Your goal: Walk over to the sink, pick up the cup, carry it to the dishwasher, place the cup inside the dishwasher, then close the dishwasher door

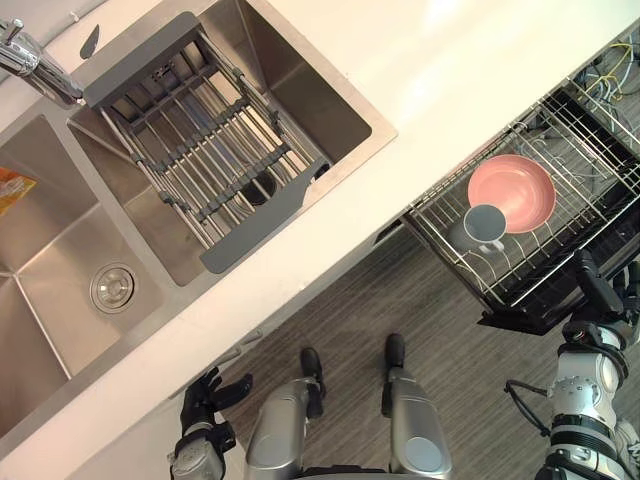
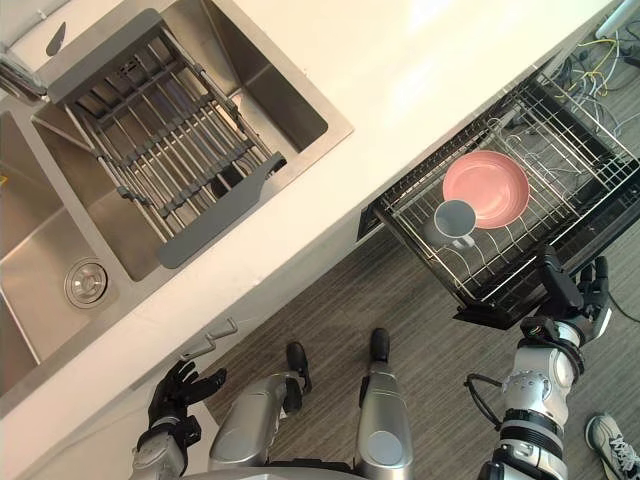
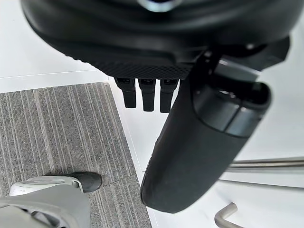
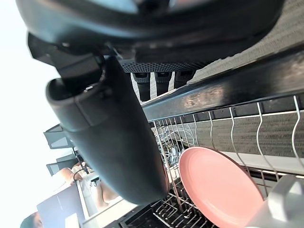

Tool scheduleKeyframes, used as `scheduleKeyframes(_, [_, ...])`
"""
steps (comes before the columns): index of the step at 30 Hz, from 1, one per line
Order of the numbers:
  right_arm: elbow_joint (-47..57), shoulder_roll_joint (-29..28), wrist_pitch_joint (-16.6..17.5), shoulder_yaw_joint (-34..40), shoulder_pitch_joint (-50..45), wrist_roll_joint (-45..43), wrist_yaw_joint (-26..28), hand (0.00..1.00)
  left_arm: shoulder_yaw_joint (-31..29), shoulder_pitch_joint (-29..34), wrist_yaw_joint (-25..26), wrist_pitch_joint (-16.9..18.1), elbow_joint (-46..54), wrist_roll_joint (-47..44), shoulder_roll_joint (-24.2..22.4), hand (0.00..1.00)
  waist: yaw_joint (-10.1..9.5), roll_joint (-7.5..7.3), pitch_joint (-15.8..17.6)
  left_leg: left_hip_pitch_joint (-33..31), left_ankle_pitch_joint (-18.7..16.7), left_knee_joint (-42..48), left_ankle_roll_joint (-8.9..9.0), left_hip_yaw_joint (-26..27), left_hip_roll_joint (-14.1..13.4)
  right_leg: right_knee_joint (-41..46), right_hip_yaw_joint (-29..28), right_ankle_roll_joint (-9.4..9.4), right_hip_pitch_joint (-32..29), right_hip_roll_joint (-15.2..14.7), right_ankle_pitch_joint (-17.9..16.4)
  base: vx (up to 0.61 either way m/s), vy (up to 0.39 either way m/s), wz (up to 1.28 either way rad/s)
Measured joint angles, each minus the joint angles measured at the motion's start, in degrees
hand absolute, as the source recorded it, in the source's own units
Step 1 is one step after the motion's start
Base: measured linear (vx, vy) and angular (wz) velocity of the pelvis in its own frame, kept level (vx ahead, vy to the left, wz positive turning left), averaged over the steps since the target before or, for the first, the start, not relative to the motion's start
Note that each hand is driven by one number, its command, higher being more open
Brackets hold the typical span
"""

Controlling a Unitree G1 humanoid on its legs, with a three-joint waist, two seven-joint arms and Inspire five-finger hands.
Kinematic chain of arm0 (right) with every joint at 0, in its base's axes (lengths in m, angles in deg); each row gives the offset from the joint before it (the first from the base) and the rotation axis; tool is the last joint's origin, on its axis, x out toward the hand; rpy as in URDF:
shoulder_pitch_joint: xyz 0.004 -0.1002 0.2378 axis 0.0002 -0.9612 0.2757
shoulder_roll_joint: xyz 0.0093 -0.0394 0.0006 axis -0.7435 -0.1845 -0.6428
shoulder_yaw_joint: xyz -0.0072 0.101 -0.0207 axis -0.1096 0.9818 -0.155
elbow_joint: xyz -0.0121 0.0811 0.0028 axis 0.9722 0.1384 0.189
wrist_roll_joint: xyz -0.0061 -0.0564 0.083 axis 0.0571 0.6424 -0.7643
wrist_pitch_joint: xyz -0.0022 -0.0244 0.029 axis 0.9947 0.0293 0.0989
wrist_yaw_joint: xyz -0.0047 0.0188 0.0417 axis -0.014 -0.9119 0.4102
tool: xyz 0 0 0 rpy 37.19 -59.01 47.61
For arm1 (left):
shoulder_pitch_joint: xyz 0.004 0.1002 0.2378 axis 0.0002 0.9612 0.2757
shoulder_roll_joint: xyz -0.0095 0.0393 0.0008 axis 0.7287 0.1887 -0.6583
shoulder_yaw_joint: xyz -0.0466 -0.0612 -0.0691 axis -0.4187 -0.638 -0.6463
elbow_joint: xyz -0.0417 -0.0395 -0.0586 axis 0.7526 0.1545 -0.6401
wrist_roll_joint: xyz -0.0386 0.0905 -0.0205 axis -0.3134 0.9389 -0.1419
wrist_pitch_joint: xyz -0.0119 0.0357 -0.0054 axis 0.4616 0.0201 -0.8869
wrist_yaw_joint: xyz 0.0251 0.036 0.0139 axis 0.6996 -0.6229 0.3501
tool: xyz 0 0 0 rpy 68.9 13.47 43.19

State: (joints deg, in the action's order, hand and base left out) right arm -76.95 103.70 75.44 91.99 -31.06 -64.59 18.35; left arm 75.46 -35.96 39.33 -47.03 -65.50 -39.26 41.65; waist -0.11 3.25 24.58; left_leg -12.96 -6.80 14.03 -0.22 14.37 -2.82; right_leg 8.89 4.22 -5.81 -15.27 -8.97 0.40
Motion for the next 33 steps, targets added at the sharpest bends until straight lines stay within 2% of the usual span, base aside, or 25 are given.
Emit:
scheduleKeyframes(9, [0.0, 0.0, 1.8, -5.1, 3.8, -7.8, 0.0, 0.9, 0.0, 0.0, -0.1, 0.0, -0.3, 0.0, 0.7, 0.9, 0.1, 0.04, 0.0, -0.3, 2.0, -1.8, 0.29, -1.8, 0.4, -0.1, 1.4, 0.36, -0.1, 0.0, 0.2, -0.03, -0.011, 0.1])
scheduleKeyframes(15, [0.0, -0.1, 3.4, -9.0, 12.3, -11.8, 0.3, 0.9, 0.0, 0.0, -0.2, 0.0, -0.5, -0.1, 1.1, 0.9, -0.21, 0.23, 0.0, -2.6, 3.0, -1.6, 0.09, -3.2, 0.7, -1.9, 2.6, 0.59, -0.8, 0.0, 1.8, -0.03, 0.011, 0.12])
scheduleKeyframes(17, [0.0, -0.3, 3.7, -10.3, 14.8, -12.5, 0.3, 0.9, 0.0, -0.1, -0.2, 0.0, -0.5, -0.4, 1.1, 0.9, -0.52, 0.64, 0.1, -3.2, 3.2, -1.5, 0.01, -3.7, 0.9, -2.5, 3.0, 0.61, -0.8, 0.0, 2.2, -0.01, 0.022, 0.16])
scheduleKeyframes(21, [-0.1, -0.4, 5.1, -12.5, 19.1, -15.1, 0.3, 0.9, 0.0, -0.2, -0.2, 0.0, -0.3, -0.4, 1.2, 0.9, -1.98, 2.66, 0.0, -4.7, 3.4, -0.9, -0.02, -6.0, 1.3, -3.2, 4.6, 0.62, -0.7, -0.1, 2.5, 0.0, 0.013, 0.17])
scheduleKeyframes(27, [-2.8, -0.4, 5.3, -16.2, 24.1, -16.2, 0.3, 0.9, 0.0, -0.2, -0.2, 0.0, -0.2, -0.4, 1.3, 0.9, -2.62, 3.01, 0.1, -5.4, 3.8, -0.9, 0.08, -7.2, 1.3, -3.8, 5.7, 0.8, -0.5, 0.0, 2.6, 0.0, 0.0, 0.11])
scheduleKeyframes(29, [-4.0, -0.6, 5.3, -16.8, 25.7, -16.2, 0.5, 0.9, 0.0, -0.2, -0.2, 0.0, 0.0, -0.4, 1.3, 0.9, -3.46, 3.23, 0.2, -5.5, 3.8, -0.8, 0.09, -7.5, 1.3, -3.8, 5.8, 0.81, -0.4, 0.0, 2.6, -0.01, 0.006, 0.05])
scheduleKeyframes(33, [-5.9, -1.3, 5.9, -16.9, 26.8, -16.2, 2.2, 0.9, 0.0, -0.2, -0.2, -0.1, -0.1, -0.4, 1.4, 0.9, -3.46, 3.4, 0.3, -5.6, 3.8, -0.3, 0.08, -7.9, 1.3, -3.9, 6.0, 0.91, 0.1, 0.0, 2.7, -0.02, 0.01, 0.04])
